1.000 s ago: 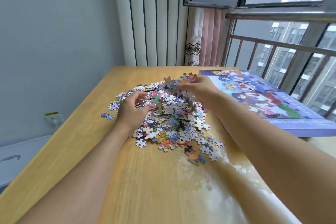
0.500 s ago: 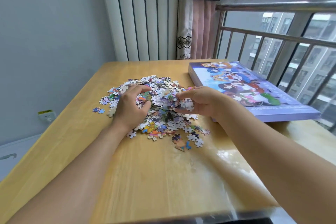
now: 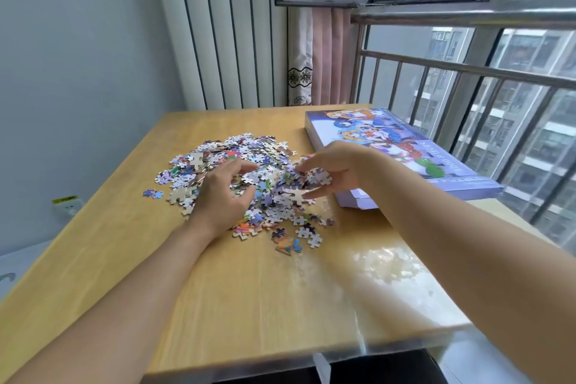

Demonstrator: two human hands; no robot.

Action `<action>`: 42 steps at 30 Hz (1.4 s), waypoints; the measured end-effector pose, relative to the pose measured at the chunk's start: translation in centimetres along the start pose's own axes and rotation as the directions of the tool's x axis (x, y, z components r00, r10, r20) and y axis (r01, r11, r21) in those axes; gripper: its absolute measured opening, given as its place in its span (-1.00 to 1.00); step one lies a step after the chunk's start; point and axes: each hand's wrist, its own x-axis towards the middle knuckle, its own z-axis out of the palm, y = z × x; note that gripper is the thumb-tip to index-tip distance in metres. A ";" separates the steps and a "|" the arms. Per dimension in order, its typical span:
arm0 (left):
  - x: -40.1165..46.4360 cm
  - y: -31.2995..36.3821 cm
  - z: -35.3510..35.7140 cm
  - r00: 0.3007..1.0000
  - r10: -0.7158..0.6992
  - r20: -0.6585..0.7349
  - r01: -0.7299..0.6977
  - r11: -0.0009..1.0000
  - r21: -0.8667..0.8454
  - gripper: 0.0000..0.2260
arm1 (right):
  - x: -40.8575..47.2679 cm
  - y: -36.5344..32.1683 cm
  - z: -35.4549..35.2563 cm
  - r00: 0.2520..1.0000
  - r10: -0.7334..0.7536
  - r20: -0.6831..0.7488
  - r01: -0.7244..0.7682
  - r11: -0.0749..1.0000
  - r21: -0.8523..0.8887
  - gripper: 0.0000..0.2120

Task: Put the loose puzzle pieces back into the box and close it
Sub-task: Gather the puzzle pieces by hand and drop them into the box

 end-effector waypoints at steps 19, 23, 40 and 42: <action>2.5 7.4 3.7 0.813 -0.508 0.286 0.568 0.582 -0.582 -0.59 | -2.0 0.7 0.9 0.997 -0.038 0.070 0.013 0.944 0.329 -0.90; 2.7 8.3 4.9 0.777 -0.539 0.325 0.608 0.507 -0.611 -0.53 | -1.3 1.3 2.3 0.998 -0.014 0.053 -0.006 0.931 0.364 -0.94; 2.5 5.6 2.9 0.966 -0.242 0.090 0.257 0.934 -0.247 -0.61 | -2.4 0.8 -0.6 0.997 -0.072 0.002 0.068 0.949 0.308 -0.88; 2.3 5.9 3.4 0.956 -0.098 0.276 0.105 0.994 -0.011 -0.47 | -3.6 0.4 -1.8 0.995 -0.096 -0.020 0.098 0.955 0.279 -0.89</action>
